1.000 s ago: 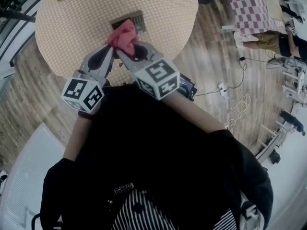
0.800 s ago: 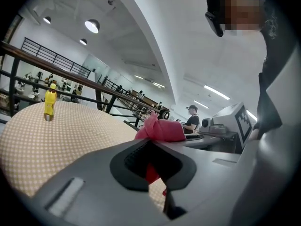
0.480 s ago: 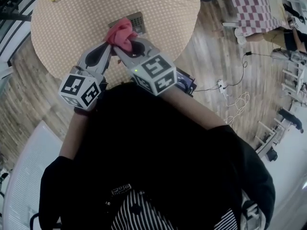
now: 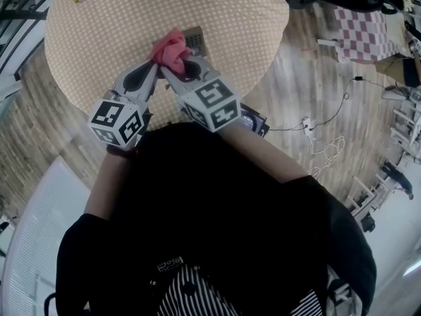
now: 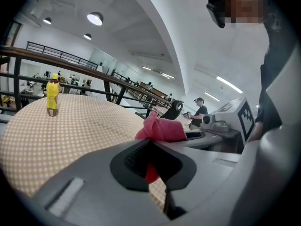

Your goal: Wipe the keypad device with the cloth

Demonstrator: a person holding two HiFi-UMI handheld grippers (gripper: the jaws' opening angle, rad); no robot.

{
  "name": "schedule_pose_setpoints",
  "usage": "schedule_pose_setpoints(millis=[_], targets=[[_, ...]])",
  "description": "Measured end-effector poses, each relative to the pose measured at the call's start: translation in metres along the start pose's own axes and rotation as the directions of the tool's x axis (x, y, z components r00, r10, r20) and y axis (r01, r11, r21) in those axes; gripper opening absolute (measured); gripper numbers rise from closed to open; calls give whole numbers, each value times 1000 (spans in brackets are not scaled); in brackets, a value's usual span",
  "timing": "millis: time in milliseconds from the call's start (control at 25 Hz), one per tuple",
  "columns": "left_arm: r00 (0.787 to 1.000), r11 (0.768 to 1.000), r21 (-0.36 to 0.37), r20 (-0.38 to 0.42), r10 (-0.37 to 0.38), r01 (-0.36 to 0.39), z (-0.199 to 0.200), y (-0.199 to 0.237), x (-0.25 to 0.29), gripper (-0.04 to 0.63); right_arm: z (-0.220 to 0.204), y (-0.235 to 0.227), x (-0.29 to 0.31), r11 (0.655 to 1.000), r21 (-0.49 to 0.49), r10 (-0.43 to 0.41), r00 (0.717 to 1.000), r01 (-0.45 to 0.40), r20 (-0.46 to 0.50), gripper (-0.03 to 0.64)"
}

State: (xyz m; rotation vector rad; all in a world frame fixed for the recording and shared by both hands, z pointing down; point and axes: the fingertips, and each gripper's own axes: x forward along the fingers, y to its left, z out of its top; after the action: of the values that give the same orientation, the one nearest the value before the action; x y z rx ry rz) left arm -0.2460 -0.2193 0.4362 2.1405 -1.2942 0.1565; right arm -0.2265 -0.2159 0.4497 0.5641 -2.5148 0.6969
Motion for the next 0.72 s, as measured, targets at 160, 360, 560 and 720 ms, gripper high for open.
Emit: schedule_pose_setpoints(millis=[160,360,560,720], targets=[[998,999,29,-31,47,-46,-6,19,22,-7,-25,-25,15,999,29,-31,999,32,-45,75],[990,992,90,-97,99,-90,-14,49,44,-6,-62,-39,31,998,39,-45,993,50,-107,75],[971,989,137,-222,87,-57,-41,63,73,-6,-87,-46,49,997,40,-54,987,61,-154,75],[958,982,183,-272,86,-36,-55,69,95,-7,-100,-62,64,996,24,-75,978,81,-194,75]])
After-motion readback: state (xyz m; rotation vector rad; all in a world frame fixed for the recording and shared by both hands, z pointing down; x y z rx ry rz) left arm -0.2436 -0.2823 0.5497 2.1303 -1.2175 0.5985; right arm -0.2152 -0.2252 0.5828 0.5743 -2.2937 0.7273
